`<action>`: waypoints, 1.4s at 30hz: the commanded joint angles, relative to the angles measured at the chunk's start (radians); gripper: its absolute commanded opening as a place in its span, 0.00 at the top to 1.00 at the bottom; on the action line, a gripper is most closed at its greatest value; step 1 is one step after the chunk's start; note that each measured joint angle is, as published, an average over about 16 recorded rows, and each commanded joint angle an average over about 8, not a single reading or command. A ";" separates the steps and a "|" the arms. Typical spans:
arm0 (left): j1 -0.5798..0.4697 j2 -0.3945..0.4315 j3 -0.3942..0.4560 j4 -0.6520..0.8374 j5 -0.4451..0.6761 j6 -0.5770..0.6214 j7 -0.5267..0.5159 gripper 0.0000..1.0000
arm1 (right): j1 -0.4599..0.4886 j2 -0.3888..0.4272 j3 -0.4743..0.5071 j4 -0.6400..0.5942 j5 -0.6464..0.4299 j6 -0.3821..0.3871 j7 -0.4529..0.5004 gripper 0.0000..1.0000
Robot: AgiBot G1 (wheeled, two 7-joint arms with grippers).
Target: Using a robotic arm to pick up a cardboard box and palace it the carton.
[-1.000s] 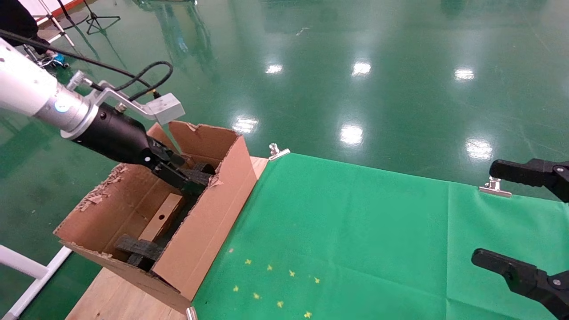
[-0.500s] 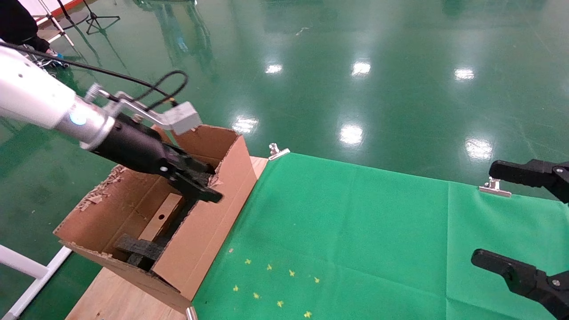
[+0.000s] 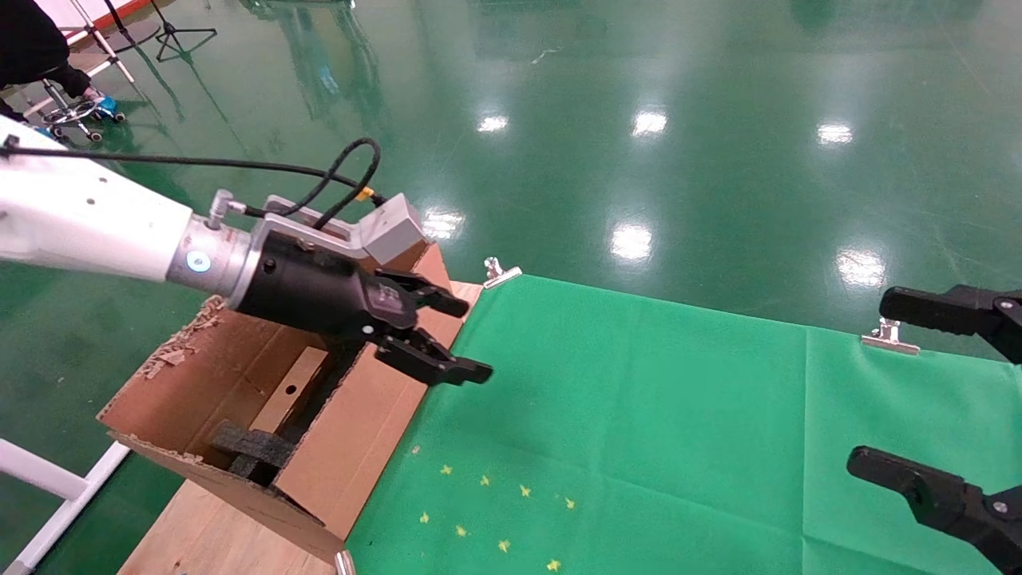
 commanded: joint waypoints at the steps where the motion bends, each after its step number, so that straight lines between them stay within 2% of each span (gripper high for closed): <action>1: 0.033 -0.007 -0.029 -0.031 -0.029 -0.002 0.012 0.00 | 0.000 0.000 0.000 0.000 0.000 0.000 0.000 0.00; 34: 0.560 -0.114 -0.496 -0.528 -0.498 -0.034 0.199 0.00 | 0.000 0.000 0.000 0.000 0.000 0.000 0.000 0.00; 42: 0.637 -0.130 -0.563 -0.600 -0.567 -0.038 0.223 0.00 | 0.000 0.000 0.000 0.000 0.000 0.000 0.000 0.00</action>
